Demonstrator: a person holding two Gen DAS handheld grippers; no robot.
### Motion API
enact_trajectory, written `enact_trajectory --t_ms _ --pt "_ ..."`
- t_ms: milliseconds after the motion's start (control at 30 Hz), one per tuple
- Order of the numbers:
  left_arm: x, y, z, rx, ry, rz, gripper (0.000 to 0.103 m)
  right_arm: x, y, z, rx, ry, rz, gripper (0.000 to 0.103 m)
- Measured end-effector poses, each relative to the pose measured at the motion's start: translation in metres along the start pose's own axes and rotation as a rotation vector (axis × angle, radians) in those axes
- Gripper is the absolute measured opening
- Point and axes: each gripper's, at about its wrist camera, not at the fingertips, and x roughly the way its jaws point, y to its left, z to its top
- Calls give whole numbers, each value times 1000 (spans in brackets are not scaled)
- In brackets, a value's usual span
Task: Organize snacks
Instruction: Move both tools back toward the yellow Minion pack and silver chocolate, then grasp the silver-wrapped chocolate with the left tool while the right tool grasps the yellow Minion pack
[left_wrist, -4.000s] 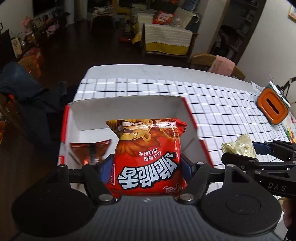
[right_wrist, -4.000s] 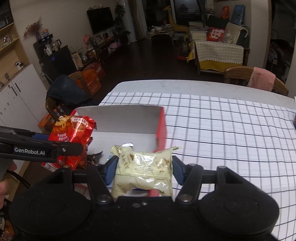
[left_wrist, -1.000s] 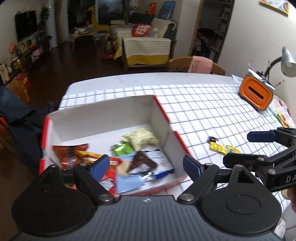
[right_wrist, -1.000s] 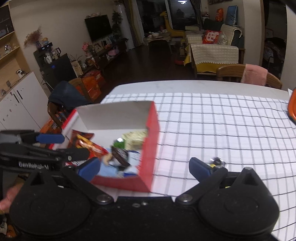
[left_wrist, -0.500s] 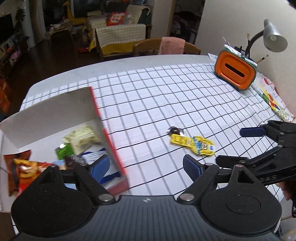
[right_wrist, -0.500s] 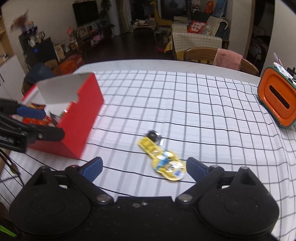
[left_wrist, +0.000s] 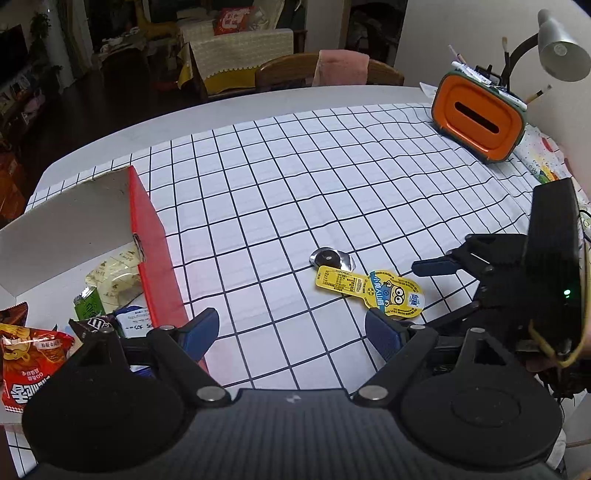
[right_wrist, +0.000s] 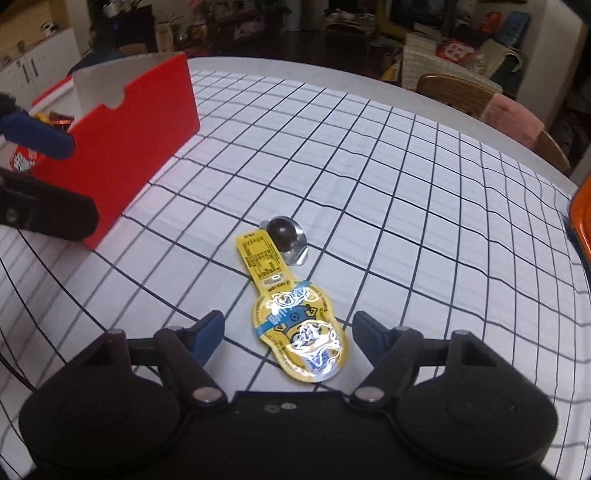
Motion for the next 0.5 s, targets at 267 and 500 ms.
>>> enact_trajectory --t_ms 267,500 --pt "18 -9 11 4 33 10 86 12 0 -1 -96 10 22 58" --pt "35 -17 22 21 53 29 86 7 -3 -3 -105 -5 34 52"
